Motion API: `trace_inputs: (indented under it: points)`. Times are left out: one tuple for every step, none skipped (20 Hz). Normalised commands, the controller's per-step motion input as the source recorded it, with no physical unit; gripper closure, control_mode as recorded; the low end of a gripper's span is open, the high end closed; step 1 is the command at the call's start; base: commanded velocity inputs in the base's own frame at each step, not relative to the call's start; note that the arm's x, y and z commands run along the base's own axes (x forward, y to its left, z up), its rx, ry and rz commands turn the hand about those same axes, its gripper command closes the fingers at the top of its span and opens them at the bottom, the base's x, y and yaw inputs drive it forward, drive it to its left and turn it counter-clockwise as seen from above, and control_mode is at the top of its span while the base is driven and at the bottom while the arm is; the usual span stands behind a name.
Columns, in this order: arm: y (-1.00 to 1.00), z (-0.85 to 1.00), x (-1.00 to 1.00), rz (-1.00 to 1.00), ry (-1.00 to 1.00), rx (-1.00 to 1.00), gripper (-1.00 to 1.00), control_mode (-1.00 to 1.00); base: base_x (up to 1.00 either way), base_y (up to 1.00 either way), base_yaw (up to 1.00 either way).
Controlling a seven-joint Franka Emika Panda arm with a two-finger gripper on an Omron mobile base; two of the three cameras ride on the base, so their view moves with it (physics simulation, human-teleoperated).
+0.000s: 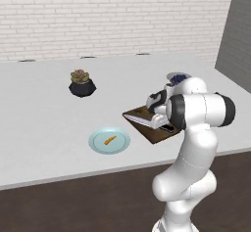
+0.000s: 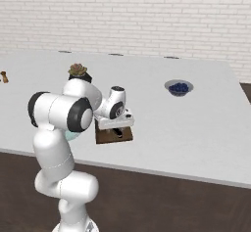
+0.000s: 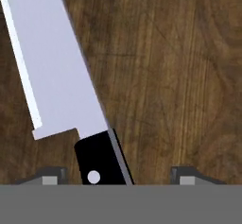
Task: Pick up the knife from the drawer and place it on the cutting board. Then place the meat from the plate to the cutting board.
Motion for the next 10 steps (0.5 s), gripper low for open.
trace_inputs:
  points:
    - [0.0,0.09,0.0,0.0,0.0,0.0,-1.0,-1.0,0.0,0.0,0.0]
    - [0.0,0.16,0.0,0.0,0.0,0.0,-1.0,-1.0,0.0,0.0,0.0]
    - [0.0,0.21,0.0,0.0,0.0,0.0,-1.0,-1.0,0.0,0.0,0.0]
    - [0.0,0.28,0.0,0.0,-0.03,0.0,-1.0,-1.0,0.0,0.0,0.0]
    - [0.0,0.35,-0.06,0.0,-0.06,0.0,-1.0,-1.0,0.0,0.0,0.0]
    - [0.0,0.51,-0.06,0.0,-0.08,0.0,-1.0,-1.0,0.0,0.0,0.0]
    - [0.01,0.63,0.0,0.0,-0.07,0.0,-1.0,-1.0,0.0,0.0,0.0]
    - [0.01,0.69,0.0,0.0,-0.05,0.0,-1.0,-1.0,0.0,0.0,0.0]
    - [0.04,0.81,0.0,0.0,-0.04,0.0,-1.0,-1.0,0.0,0.0,0.0]
    - [0.09,0.86,0.0,0.0,-0.02,0.0,-1.0,-1.0,0.0,0.0,0.0]
